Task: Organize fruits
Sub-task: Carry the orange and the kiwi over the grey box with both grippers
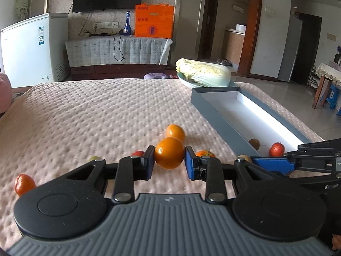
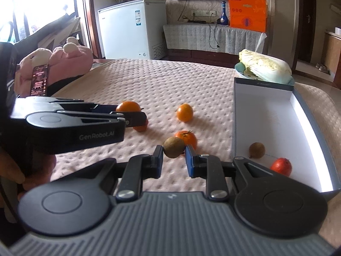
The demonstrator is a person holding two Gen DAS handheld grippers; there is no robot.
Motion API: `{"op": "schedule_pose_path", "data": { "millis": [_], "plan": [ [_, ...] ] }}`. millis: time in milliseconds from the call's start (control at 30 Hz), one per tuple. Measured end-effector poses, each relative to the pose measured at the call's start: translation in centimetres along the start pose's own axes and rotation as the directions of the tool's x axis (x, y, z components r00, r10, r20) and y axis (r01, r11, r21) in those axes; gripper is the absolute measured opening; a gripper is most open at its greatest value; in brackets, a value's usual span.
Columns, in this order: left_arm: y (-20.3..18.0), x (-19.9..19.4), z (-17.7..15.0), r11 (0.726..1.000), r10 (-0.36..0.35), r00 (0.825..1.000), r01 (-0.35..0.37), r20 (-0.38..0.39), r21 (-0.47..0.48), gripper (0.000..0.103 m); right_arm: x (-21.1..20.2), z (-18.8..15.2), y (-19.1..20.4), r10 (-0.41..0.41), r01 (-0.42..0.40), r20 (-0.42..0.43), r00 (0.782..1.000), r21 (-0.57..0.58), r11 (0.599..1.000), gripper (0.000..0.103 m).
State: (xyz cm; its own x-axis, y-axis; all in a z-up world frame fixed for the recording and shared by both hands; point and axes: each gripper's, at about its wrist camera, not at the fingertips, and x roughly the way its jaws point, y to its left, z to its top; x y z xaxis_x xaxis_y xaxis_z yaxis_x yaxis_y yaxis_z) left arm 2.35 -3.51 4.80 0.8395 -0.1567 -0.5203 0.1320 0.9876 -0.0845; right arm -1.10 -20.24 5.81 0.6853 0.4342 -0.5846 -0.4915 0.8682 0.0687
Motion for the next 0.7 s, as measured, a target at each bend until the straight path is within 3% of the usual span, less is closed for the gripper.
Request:
{"op": "schedule_pose_path", "data": {
  "millis": [700],
  "plan": [
    [-3.7,1.7,1.7,0.998,-0.062,0.998,0.061,0.012,0.029,0.034,-2.1,0.0,-3.5,-0.083,0.079,0.051,0.995,0.074,0.994,0.025]
  ]
}}
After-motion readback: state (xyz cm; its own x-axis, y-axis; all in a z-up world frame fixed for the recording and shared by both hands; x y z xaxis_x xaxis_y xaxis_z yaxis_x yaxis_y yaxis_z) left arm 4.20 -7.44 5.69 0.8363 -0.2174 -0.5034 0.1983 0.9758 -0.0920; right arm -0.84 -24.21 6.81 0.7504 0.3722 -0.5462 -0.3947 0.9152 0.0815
